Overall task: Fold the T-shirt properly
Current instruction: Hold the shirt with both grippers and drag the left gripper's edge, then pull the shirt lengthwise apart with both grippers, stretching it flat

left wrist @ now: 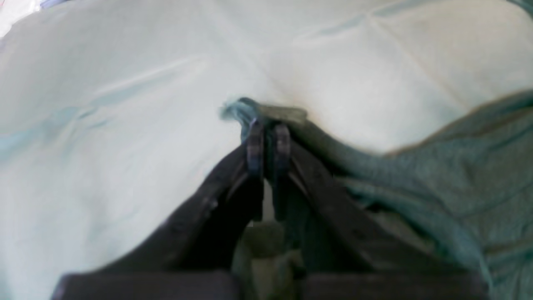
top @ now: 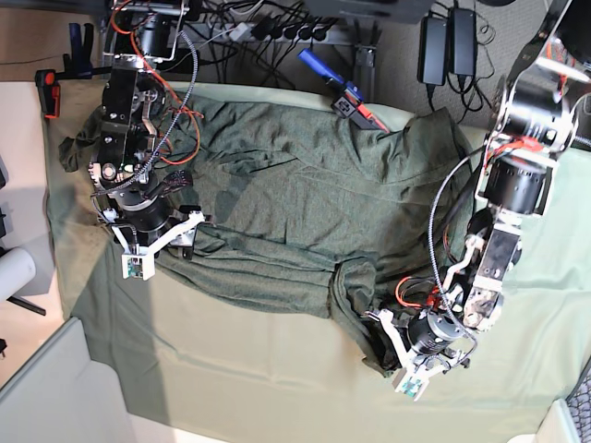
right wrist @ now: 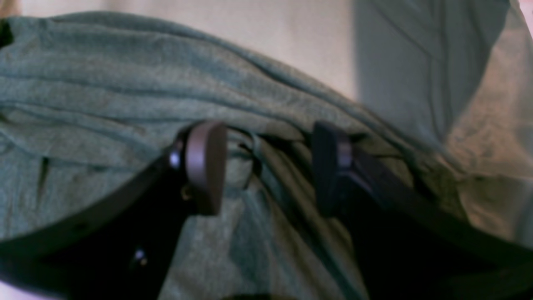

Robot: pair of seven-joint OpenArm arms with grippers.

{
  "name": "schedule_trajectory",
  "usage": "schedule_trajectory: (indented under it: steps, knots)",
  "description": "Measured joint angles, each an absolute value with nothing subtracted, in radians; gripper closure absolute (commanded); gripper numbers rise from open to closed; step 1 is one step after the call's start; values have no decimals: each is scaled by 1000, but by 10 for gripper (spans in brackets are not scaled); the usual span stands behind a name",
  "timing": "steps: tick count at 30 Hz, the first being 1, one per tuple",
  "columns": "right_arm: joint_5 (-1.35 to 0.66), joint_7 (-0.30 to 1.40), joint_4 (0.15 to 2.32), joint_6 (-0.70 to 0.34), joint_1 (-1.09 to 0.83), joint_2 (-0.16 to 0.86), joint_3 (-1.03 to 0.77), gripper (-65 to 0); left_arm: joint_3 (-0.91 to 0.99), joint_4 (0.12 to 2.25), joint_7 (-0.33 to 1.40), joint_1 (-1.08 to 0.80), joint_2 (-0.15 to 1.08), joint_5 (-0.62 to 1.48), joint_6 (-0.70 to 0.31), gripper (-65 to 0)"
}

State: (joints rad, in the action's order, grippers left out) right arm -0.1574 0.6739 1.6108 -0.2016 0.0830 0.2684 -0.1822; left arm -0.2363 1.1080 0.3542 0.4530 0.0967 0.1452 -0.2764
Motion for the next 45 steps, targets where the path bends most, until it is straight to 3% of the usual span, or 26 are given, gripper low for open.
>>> schedule_trajectory:
  steps: [14, 25, 31, 36, 45]
  knots:
    - [-114, 644, 1611, -201, 83, 275, -188, -327, -147, 1696, 426, 83, 280, 166, -279, 0]
    - [-111, 647, 1604, -168, 83, 352, -188, -328, -117, 1737, 434, -78, 282, 168, -300, 0]
    - [-115, 569, 1473, -167, 90, 401, -189, -328, -117, 1761, 434, -115, 283, 170, -306, 0]
    - [-116, 491, 1367, -218, 91, 402, -189, -328, -117, 1762, 434, -116, 282, 196, -346, 0]
    - [-114, 444, 1362, -220, 162, 402, -189, -328, -117, 1762, 435, -116, 283, 211, -352, 0]
